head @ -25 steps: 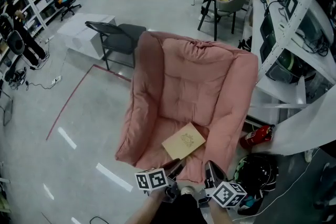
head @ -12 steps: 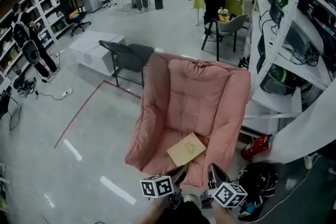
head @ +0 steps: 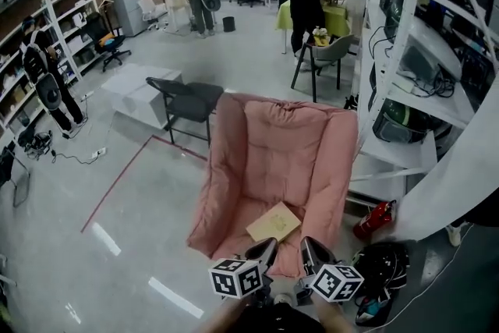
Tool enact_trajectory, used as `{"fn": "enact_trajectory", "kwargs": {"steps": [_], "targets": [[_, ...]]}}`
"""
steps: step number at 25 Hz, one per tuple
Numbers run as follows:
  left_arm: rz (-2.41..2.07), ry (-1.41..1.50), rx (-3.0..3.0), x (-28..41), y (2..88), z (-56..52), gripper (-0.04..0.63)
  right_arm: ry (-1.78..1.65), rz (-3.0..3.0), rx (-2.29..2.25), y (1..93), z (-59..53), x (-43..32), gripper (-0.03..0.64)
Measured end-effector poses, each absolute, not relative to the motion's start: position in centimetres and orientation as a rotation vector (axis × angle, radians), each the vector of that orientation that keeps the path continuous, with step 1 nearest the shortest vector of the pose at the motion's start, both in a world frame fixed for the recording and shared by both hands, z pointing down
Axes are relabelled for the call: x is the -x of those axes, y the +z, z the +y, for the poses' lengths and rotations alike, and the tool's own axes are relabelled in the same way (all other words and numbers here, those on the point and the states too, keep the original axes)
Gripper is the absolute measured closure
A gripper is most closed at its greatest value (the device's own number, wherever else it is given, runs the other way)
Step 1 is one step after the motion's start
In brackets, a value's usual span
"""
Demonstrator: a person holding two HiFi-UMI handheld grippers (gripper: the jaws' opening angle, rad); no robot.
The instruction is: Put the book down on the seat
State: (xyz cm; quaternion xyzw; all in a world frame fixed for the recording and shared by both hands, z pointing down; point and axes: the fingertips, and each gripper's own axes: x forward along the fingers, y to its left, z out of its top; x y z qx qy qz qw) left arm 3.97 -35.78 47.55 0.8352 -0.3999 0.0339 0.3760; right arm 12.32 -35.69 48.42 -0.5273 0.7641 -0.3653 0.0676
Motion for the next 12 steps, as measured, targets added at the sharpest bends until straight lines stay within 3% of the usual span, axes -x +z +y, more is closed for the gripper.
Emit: {"fn": "enact_trajectory", "kwargs": {"steps": [12], "targets": [[-1.08, 0.056, -2.279, -3.8, 44.8, -36.2, 0.584, -0.99, 2.34, 1.593, 46.5, -36.4, -11.6, 0.604]]}}
